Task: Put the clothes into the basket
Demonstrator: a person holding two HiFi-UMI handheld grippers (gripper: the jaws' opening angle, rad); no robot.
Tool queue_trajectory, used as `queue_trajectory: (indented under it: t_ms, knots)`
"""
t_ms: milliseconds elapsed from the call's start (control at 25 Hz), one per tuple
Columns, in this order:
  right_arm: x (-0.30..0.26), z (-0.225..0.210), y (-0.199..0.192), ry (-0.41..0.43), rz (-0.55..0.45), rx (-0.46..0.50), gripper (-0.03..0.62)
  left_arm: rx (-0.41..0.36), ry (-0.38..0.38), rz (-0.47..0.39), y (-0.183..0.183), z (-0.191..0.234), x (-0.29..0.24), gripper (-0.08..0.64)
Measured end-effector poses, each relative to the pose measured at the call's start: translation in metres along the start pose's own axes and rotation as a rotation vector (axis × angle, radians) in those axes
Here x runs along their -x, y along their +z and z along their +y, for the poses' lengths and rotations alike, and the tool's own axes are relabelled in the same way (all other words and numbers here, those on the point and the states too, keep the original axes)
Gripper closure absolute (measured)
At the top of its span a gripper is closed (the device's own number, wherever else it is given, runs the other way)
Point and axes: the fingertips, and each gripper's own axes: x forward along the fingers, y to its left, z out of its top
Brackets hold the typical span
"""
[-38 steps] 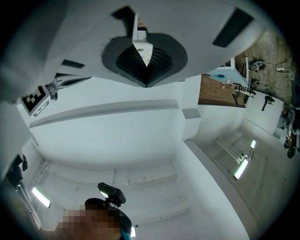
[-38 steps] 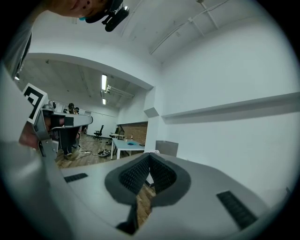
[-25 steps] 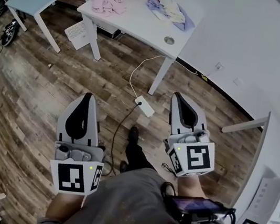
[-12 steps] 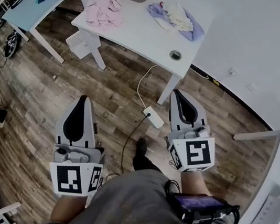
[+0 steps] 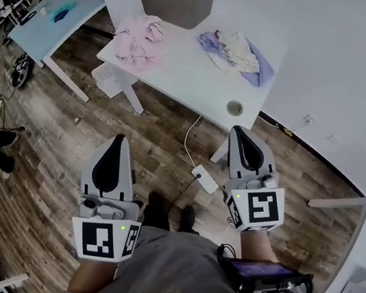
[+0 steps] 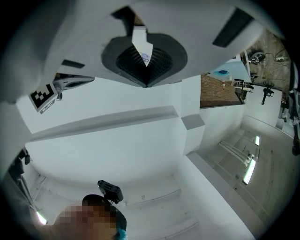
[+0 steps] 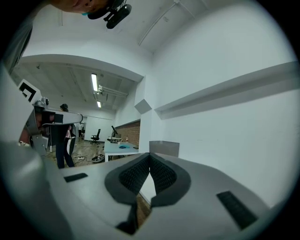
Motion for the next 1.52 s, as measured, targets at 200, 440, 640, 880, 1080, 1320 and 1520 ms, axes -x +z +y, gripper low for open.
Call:
queue_trajectory:
  t_ms: [200,440,640,880,1080,1320,1520]
  knots:
    - [-0.041,0.005,-0.005,-0.003,0.014,0.004,0.584,0.017,0.003,0.009,-0.016,0.030,-0.027,0.552]
    - [-0.106,0.008,-0.013,-0.053,0.028,-0.015,0.584,0.031,-0.051,0.014,-0.035,0.074,-0.083,0.552]
    - [-0.168,0.009,-0.006,-0.116,0.018,-0.005,0.584,0.050,-0.124,-0.030,-0.038,0.115,-0.141,0.552]
    - [-0.224,0.005,0.008,-0.203,-0.012,0.003,0.584,0.024,-0.210,-0.077,-0.032,0.154,-0.200,0.552]
    - [-0.250,0.000,0.017,-0.258,-0.030,0.009,0.584,0.026,-0.256,-0.104,-0.032,0.174,-0.239,0.552]
    - [-0.261,-0.019,0.012,-0.317,-0.015,0.013,0.584,0.037,-0.321,-0.097,-0.040,0.167,-0.266,0.552]
    - [-0.269,-0.042,0.007,-0.359,0.001,0.009,0.584,0.051,-0.357,-0.098,-0.045,0.159,-0.293,0.552]
